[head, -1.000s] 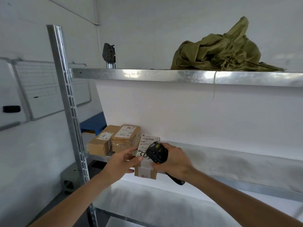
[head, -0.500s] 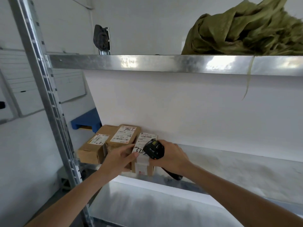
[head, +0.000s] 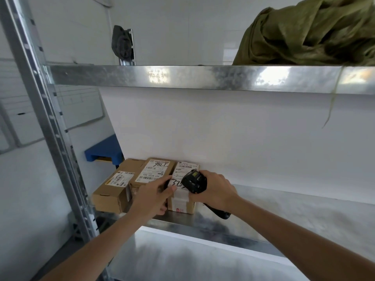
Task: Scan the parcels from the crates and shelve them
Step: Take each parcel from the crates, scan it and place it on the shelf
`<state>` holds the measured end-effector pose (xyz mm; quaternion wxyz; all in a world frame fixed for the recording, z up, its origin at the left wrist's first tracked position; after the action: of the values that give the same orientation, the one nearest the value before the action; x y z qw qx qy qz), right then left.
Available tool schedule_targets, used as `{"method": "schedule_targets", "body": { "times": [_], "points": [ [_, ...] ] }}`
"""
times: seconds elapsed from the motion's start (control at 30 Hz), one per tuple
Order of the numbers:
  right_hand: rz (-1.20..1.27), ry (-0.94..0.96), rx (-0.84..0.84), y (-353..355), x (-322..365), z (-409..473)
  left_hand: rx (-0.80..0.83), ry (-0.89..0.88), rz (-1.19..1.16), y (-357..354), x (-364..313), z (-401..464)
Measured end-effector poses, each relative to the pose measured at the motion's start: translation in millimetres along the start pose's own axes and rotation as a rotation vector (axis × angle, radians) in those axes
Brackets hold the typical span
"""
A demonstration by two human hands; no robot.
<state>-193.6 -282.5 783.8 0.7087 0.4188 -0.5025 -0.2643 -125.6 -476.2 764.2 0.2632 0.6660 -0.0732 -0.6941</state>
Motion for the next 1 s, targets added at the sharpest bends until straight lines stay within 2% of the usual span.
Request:
{"method": "schedule_targets", "body": {
  "times": [0.3, 0.43, 0.63, 0.7, 0.8, 1.0],
  "points": [
    [-0.004, 0.006, -0.006, 3.9, -2.6, 6.4, -0.013, 0.048, -0.019, -2.9, -0.6, 8.2],
    [0.005, 0.018, -0.010, 13.3, -2.6, -8.1, -0.035, -0.010, -0.008, 5.8, -4.9, -5.3],
    [-0.021, 0.050, -0.031, 29.5, 23.8, -39.7, -0.109, -0.110, 0.202, 35.7, -13.9, -53.2],
    [-0.024, 0.100, -0.027, 32.8, 40.6, -52.0, -0.137, -0.155, 0.333, 49.9, -15.7, -76.2],
    [-0.018, 0.227, 0.007, 29.6, 72.0, -73.9, -0.205, -0.133, 0.460, 76.3, -17.6, -119.0],
    [0.060, 0.491, 0.100, -12.4, 141.9, -128.0, -0.416, 0.083, 0.536, 139.1, 15.0, -222.3]
  ]
}}
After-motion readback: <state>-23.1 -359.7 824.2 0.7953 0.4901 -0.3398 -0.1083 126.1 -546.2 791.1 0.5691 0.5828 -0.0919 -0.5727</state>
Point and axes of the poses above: each hand's wrist, its own z-axis towards the middle knuckle, its own y-axis out of the back of the hand, x = y × z, the point moved 2 cm from there along z, towards the middle knuckle, and after that the axes turned 2 degrees about -x, right-handed, at the moved point
